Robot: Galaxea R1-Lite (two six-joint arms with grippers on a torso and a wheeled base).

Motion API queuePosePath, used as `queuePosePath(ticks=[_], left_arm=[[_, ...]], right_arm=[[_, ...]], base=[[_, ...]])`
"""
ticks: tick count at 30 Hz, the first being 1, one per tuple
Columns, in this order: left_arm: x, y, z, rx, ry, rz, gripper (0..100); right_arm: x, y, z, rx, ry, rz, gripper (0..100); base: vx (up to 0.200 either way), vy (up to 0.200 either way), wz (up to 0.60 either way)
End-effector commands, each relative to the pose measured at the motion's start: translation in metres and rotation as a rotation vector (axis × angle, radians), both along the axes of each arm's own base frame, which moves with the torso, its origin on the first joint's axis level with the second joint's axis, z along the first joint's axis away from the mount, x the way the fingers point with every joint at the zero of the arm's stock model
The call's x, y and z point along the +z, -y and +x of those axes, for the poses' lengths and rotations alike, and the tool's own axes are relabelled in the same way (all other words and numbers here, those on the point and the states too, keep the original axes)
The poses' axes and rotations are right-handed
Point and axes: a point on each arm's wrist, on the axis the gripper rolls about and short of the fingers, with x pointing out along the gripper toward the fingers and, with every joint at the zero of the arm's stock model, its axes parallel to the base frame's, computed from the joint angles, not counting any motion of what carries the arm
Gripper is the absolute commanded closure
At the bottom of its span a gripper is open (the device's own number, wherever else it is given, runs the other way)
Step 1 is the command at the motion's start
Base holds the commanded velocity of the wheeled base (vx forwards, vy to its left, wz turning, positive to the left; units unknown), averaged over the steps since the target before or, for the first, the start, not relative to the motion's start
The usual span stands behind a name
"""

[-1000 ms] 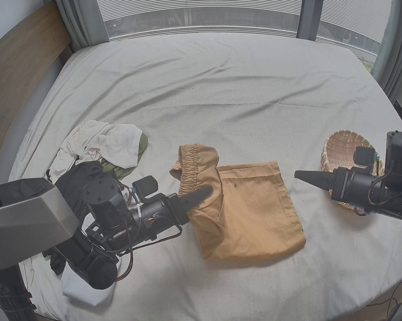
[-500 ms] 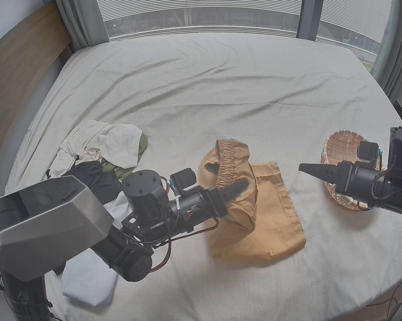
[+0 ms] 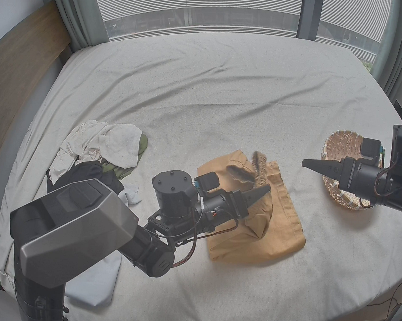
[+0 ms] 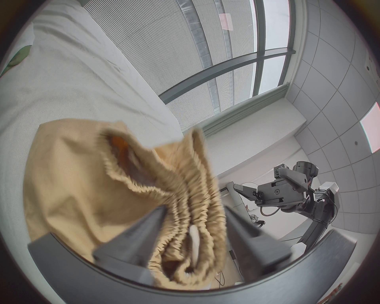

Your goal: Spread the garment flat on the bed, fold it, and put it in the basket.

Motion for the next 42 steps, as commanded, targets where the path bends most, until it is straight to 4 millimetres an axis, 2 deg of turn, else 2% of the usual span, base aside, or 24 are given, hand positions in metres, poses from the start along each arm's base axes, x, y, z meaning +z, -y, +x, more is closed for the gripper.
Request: queuePosePath(ticks=[1, 6, 12, 15, 17, 19, 21, 23, 25, 28, 31, 35, 39, 42], left_arm=[[-0.001, 0.005, 0.001, 0.025, -0.003, 0.0, 0], [-0.002, 0.005, 0.004, 0.07, -0.004, 0.001, 0], [0.008, -0.023, 0.007, 0.156, -0.004, 0.004, 0], [0.022, -0.058, -0.003, 0.207, -0.019, 0.022, 0], [0.027, -0.072, -0.007, 0.225, -0.025, 0.028, 0], [0.033, -0.099, -0.012, 0.277, -0.041, 0.039, 0], [0.031, -0.12, -0.013, 0.32, -0.054, 0.049, 0], [0.03, -0.129, -0.016, 0.335, -0.06, 0.052, 0], [0.032, -0.149, -0.027, 0.338, -0.036, 0.032, 0], [0.02, -0.165, -0.04, 0.334, -0.021, 0.024, 0], [0.007, -0.171, -0.04, 0.311, -0.023, 0.043, 0], [0.0, -0.175, -0.041, 0.314, 0.023, 0.112, 0], [-0.002, -0.189, -0.043, 0.347, 0.022, 0.137, 0], [-0.006, -0.193, -0.046, 0.353, 0.004, 0.147, 0]], right_arm=[[-0.001, 0.0, 0.0, 0.001, -0.002, -0.001, 0], [-0.001, 0.0, 0.0, 0.001, -0.005, -0.002, 0], [-0.004, -0.001, 0.0, 0.005, -0.015, -0.006, 0], [-0.006, -0.002, 0.0, 0.009, -0.021, -0.008, 0], [-0.007, -0.003, 0.0, 0.012, -0.025, -0.01, 0], [-0.01, -0.003, 0.0, 0.015, -0.036, -0.014, 0], [-0.013, -0.004, 0.001, 0.018, -0.047, -0.017, 0], [-0.014, -0.005, 0.002, 0.017, -0.052, -0.02, 0], [-0.018, -0.006, 0.005, 0.019, -0.068, -0.025, 0], [-0.021, -0.014, 0.004, 0.047, -0.08, -0.03, 0], [-0.025, -0.02, 0.004, 0.068, -0.095, -0.034, 0], [-0.032, -0.025, 0.007, 0.082, -0.108, -0.041, 0], [-0.049, -0.026, 0.01, 0.074, -0.12, -0.05, 0], [-0.06, -0.024, 0.013, 0.065, -0.131, -0.057, 0]], base=[[0.0, 0.0, 0.0], [0.0, 0.0, 0.0], [0.0, 0.0, 0.0], [0.0, 0.0, 0.0], [0.0, 0.0, 0.0], [0.0, 0.0, 0.0], [0.0, 0.0, 0.0], [0.0, 0.0, 0.0], [0.0, 0.0, 0.0], [0.0, 0.0, 0.0], [0.0, 0.0, 0.0], [0.0, 0.0, 0.0], [0.0, 0.0, 0.0], [0.0, 0.0, 0.0]])
